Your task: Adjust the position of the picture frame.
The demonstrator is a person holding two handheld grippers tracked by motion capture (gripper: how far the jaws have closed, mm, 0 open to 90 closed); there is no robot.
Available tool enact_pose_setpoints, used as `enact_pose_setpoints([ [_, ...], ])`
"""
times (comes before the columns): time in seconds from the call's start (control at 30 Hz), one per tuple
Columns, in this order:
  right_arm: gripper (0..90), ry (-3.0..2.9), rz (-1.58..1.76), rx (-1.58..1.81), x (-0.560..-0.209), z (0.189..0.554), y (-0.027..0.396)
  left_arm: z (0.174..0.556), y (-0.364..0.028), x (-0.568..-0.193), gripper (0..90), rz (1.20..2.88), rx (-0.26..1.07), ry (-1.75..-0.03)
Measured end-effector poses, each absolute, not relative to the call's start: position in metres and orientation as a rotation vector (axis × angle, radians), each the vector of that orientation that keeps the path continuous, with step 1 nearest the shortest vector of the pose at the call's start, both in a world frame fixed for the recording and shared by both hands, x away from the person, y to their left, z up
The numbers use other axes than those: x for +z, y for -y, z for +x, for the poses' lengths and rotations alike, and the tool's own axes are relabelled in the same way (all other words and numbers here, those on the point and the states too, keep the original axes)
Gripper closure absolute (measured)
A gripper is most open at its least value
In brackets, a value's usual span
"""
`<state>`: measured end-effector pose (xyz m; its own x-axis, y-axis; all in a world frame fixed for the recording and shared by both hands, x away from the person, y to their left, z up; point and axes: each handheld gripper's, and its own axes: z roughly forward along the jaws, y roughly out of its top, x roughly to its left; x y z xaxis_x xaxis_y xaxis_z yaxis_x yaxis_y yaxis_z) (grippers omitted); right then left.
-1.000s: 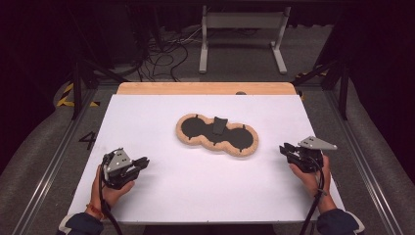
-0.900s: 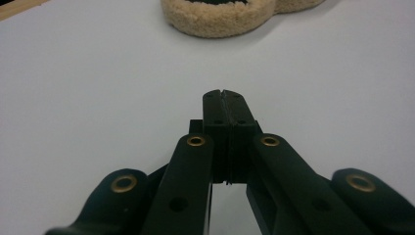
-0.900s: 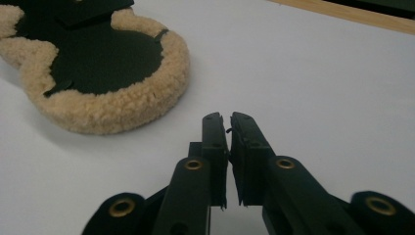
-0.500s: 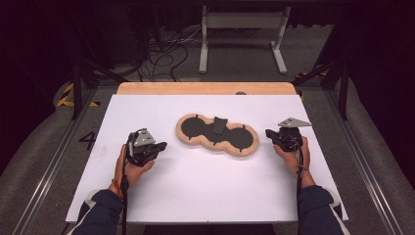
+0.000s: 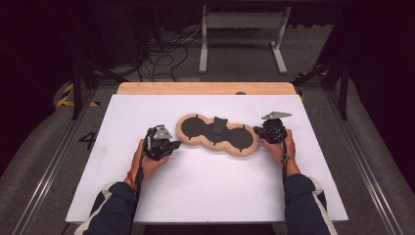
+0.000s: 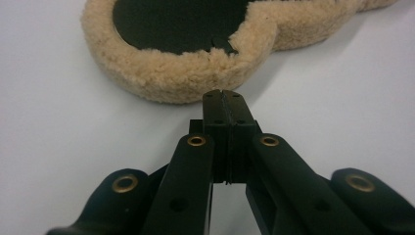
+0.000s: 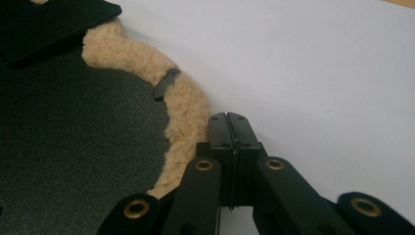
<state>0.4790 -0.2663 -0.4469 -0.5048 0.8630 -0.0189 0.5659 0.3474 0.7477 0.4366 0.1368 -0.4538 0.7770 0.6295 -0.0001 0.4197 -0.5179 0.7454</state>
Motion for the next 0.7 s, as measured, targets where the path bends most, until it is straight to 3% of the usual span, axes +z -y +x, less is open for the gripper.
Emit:
enact_pose_setpoints([
  [0.7, 90.0, -2.519, 0.932, 1.06, -0.445, 0.434, 0.249, 0.438, -0.134, -0.458, 89.8, 2.228, 0.335, -0.775],
])
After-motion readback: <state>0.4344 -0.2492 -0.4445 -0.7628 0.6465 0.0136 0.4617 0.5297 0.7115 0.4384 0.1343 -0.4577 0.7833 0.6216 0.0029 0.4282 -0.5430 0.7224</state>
